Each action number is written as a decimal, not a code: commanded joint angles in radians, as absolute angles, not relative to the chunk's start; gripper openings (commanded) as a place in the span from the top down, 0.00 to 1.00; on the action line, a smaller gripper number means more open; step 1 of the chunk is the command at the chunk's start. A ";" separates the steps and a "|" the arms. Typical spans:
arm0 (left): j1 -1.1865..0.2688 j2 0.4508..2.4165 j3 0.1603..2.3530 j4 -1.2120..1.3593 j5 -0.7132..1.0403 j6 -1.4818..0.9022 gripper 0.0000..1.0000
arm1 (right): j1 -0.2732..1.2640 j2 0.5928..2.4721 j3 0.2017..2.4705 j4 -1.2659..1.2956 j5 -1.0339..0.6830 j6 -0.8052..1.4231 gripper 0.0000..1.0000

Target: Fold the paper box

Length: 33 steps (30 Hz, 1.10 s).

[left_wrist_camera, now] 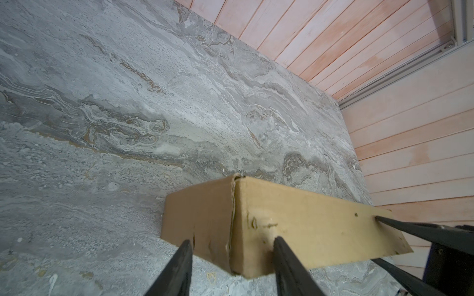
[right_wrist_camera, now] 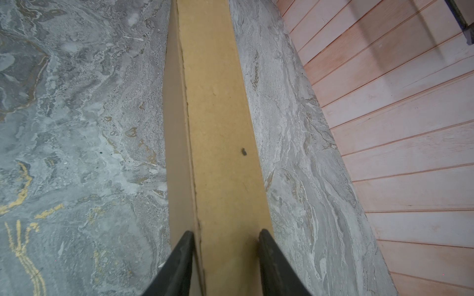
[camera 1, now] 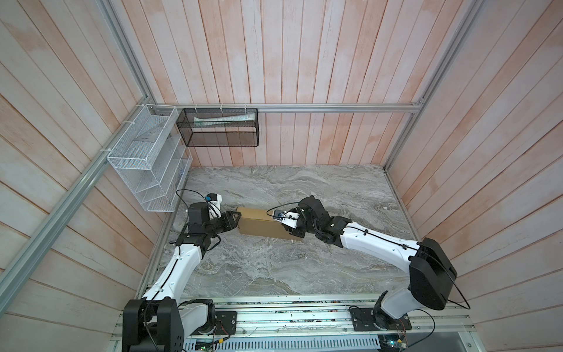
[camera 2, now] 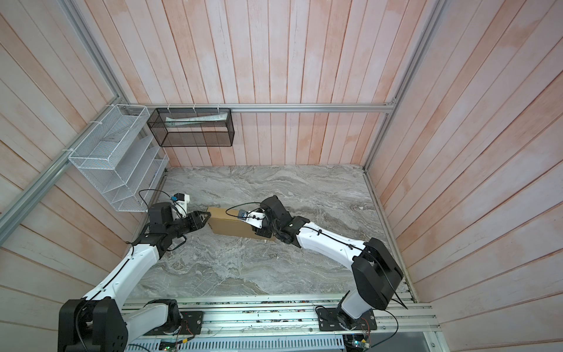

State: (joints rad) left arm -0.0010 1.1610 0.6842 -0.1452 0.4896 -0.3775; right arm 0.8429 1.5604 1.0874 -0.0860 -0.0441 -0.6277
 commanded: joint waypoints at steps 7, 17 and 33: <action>0.000 1.202 0.647 -0.158 0.453 -0.356 0.49 | 0.827 1.580 1.106 -0.104 -0.075 -0.591 0.56; -0.001 1.224 0.629 -0.132 0.455 -0.370 0.54 | 0.803 1.549 1.103 -0.054 -0.118 -0.547 0.43; 0.000 1.209 0.641 -0.136 0.477 -0.367 0.55 | 0.739 1.325 1.008 0.084 -0.153 -0.202 0.41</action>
State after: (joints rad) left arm -0.0010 1.1950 0.6682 -0.0525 0.4995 -0.3859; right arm 0.7433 1.3685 1.0557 0.0277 -0.1635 -0.3271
